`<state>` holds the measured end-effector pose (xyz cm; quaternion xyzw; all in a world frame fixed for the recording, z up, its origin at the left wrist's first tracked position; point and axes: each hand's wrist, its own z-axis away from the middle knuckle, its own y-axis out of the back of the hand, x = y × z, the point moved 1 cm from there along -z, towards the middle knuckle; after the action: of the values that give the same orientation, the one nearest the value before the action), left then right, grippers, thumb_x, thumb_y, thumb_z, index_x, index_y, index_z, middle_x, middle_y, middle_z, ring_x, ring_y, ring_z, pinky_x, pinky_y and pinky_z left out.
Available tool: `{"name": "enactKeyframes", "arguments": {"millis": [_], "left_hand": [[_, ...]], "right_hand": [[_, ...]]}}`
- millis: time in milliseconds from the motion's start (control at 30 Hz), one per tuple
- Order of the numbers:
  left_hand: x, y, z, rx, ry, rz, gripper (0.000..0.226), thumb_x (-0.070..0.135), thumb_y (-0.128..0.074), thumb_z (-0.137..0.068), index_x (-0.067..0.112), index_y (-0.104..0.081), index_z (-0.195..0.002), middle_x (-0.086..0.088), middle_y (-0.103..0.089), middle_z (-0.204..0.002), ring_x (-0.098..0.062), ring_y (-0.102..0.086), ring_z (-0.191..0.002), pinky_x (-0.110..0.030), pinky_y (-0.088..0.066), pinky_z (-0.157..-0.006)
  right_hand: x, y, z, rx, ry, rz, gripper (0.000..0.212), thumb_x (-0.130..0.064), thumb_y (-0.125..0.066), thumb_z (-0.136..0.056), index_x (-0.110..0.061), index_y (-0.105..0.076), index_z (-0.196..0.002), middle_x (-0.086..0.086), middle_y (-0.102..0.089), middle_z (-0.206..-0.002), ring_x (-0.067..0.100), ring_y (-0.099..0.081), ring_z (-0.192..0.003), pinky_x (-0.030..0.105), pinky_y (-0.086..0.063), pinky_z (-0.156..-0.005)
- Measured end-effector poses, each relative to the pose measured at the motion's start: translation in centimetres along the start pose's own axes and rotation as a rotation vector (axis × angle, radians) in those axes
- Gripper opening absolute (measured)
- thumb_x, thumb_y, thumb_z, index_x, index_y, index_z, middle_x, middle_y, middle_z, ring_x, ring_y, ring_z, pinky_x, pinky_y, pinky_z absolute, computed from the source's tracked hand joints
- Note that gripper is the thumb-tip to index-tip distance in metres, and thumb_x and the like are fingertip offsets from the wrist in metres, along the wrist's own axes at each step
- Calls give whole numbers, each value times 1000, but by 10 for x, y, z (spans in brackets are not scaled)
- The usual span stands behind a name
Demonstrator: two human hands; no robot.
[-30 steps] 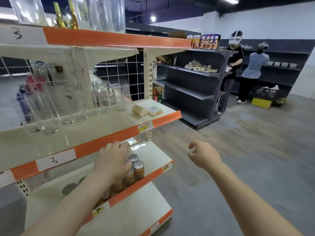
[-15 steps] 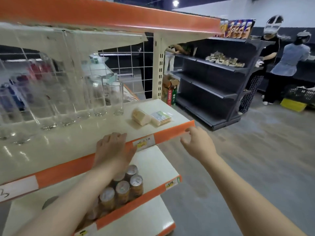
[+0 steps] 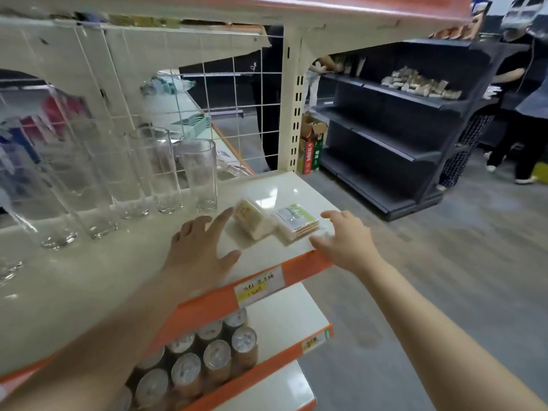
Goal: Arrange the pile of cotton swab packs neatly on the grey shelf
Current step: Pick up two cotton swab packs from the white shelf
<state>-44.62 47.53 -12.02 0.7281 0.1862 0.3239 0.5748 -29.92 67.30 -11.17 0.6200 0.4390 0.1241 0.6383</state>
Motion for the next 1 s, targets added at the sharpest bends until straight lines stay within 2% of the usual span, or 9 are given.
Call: {"name": "enactKeyframes", "arguments": {"millis": [100, 267, 333, 367, 433, 500, 667, 867, 1000], "left_hand": [[-5, -1, -20, -16, -35, -1, 82, 50, -55, -84, 45, 2, -144, -2, -20, -149, -26, -19, -135, -41, -21, -108], [-8, -4, -44, -8, -89, 6, 89, 59, -59, -76, 42, -6, -145, -3, -20, -149, -26, -21, -135, -41, -23, -108], [-6, -4, -50, -24, -116, 18, 95, 74, -51, -66, 39, -10, -145, -1, -22, -148, -25, -22, -135, -40, -23, -109], [-5, -5, -52, -29, -132, 13, 101, 81, -40, -58, 38, -12, -145, 0, -22, -148, -24, -23, -135, -40, -23, -109], [-1, -5, -56, -34, -142, 9, 107, 82, -26, -48, 35, -15, -144, 1, -25, -147, -24, -26, -134, -40, -24, -109], [3, -5, -60, -41, -135, 37, 108, 82, -27, -46, 32, -18, -141, 0, -30, -142, -25, -31, -130, -40, -27, -107], [14, -6, -68, -83, -134, 113, 100, 66, -57, -60, 19, -19, -139, -7, -37, -133, -27, -37, -122, -36, -31, -101], [24, -6, -71, -95, -148, 48, 110, 67, -50, -62, 10, -6, -145, -8, -29, -139, -29, -31, -126, -33, -28, -102], [36, -6, -70, -96, -186, 41, 107, 65, -56, -69, 9, -7, -146, -7, -29, -139, -26, -31, -125, -31, -29, -101]], "right_hand": [[-5, -6, -14, -39, 21, -2, 62, -41, -61, -79, -24, -40, -134, 3, -46, -130, 21, -40, -123, 31, -32, -95], [-11, -12, -30, -132, 39, 13, 67, -51, -65, -73, -30, -40, -132, 2, -46, -130, 24, -41, -122, 33, -34, -96], [-15, -13, -33, -158, 54, 43, 66, -54, -64, -71, -31, -42, -129, 2, -47, -126, 24, -43, -117, 32, -34, -93], [-16, -14, -35, -172, 65, 63, 67, -56, -64, -71, -31, -42, -129, 1, -48, -125, 24, -43, -116, 32, -34, -93], [-20, -14, -37, -197, 84, 89, 70, -59, -63, -69, -30, -41, -130, 1, -47, -126, 24, -42, -116, 32, -32, -93], [-23, -14, -38, -197, 96, 107, 71, -60, -62, -69, -28, -40, -129, 1, -46, -125, 24, -40, -116, 32, -30, -92], [-30, -20, -41, -187, 67, 67, 62, -49, -64, -73, -23, -40, -124, 2, -45, -115, 21, -39, -106, 28, -32, -78], [-29, -24, -42, -134, 42, 24, 63, -42, -64, -73, -21, -37, -126, 4, -43, -113, 22, -38, -106, 29, -36, -80], [-18, -16, -41, -68, 4, -23, 61, -41, -64, -72, -22, -39, -125, 2, -44, -112, 21, -39, -105, 27, -33, -78]]}}
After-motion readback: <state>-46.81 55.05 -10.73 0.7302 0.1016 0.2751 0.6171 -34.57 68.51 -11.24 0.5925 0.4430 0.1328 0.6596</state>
